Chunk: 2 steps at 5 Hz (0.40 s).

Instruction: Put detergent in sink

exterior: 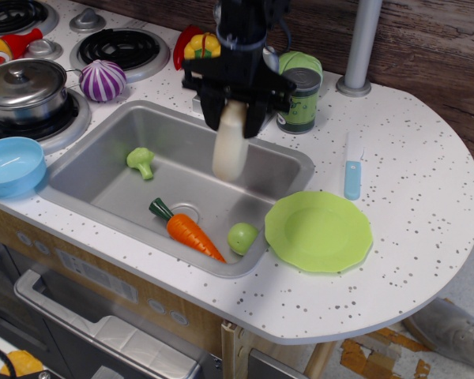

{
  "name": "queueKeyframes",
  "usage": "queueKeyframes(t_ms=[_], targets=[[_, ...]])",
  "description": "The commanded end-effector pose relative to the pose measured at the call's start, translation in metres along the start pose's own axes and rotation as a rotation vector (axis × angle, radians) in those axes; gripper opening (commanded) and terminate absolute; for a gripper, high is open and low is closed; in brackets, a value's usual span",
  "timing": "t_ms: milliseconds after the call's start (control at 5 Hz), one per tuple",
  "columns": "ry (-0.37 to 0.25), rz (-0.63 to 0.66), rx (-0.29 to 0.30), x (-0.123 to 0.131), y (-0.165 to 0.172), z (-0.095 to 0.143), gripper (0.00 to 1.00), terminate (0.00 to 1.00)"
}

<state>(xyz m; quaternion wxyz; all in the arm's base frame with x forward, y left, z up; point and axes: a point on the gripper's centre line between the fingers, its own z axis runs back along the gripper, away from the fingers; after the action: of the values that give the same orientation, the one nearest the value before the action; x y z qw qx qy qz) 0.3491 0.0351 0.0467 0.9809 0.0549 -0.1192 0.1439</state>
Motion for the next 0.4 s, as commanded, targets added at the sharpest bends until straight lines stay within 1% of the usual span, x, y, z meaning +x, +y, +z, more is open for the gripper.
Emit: queueKeyframes(t_ms=[0,200], targets=[[-0.012,0.012,-0.077,0.004,-0.005,-0.035,0.00,0.00],[0.023,0.000,-0.102,0.004,-0.001,-0.060,0.00,0.00]])
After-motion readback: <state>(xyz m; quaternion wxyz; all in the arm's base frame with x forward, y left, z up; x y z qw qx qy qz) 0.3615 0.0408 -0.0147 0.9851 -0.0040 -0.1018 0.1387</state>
